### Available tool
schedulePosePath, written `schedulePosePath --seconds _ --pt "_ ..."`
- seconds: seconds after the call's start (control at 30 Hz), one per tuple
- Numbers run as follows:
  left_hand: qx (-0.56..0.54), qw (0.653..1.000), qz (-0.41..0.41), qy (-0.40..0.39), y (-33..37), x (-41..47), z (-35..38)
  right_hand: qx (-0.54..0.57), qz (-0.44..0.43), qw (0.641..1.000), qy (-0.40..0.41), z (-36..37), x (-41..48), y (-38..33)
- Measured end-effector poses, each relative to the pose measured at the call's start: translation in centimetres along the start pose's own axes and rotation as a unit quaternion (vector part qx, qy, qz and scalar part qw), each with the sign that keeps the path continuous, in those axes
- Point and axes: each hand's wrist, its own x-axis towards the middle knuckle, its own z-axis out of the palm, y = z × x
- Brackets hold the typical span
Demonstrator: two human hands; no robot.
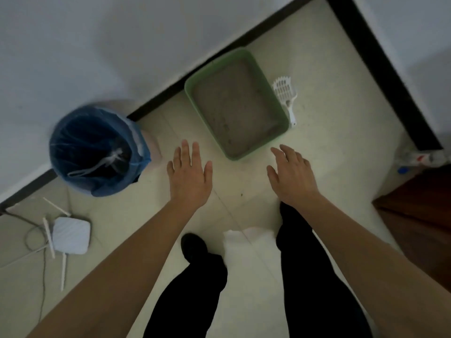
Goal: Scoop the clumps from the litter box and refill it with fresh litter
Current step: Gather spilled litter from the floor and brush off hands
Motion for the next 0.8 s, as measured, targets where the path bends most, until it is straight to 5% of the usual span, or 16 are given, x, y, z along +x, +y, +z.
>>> schedulePosePath --seconds 0.37,0.6,0.8 --pt "-0.033 0.991 -0.111 -0.062 -8.0 3.2 27.7 0.022 -0.059 0.992 -0.109 26.8 4.9 3.6" --pt "-0.074 0.973 -0.220 0.011 -11.8 6.2 40.1 0.014 -0.071 0.997 -0.005 37.3 11.0 6.8" --pt "-0.098 0.968 -0.186 0.139 -13.7 12.0 41.6 0.061 0.027 0.991 0.115 39.7 16.1 6.2"
